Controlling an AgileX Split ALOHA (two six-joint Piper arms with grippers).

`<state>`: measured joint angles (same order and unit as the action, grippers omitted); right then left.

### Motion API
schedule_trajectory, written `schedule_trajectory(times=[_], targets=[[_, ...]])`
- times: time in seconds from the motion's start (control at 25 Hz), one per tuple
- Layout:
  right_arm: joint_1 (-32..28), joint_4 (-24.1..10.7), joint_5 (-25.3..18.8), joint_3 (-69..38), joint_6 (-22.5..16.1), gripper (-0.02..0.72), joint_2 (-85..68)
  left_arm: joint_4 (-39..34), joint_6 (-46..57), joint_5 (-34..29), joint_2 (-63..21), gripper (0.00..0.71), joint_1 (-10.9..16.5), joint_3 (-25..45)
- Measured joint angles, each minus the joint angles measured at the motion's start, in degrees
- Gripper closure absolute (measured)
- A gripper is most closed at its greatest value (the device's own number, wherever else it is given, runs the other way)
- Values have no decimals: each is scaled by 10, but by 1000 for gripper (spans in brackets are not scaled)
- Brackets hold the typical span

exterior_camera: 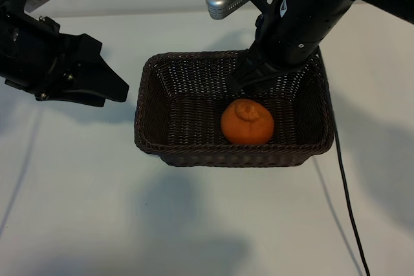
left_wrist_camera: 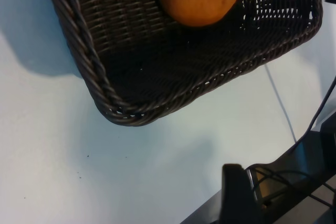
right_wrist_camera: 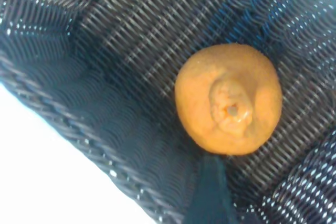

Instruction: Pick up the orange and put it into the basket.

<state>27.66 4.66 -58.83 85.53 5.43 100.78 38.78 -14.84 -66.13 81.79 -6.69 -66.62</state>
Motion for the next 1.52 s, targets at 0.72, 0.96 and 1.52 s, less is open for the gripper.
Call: schedule_trajectory(times=[0.72,0.96,1.52], targets=[[0,-1,-75,0,1,164,-71,0,0,3,0,243,0,0],[0,-12,-98,0,6,164,-99,0,0,3,0,243,0,0],[-114,-52,-111,0,-41,164,-142,2,0,-2,0,243,0,0]])
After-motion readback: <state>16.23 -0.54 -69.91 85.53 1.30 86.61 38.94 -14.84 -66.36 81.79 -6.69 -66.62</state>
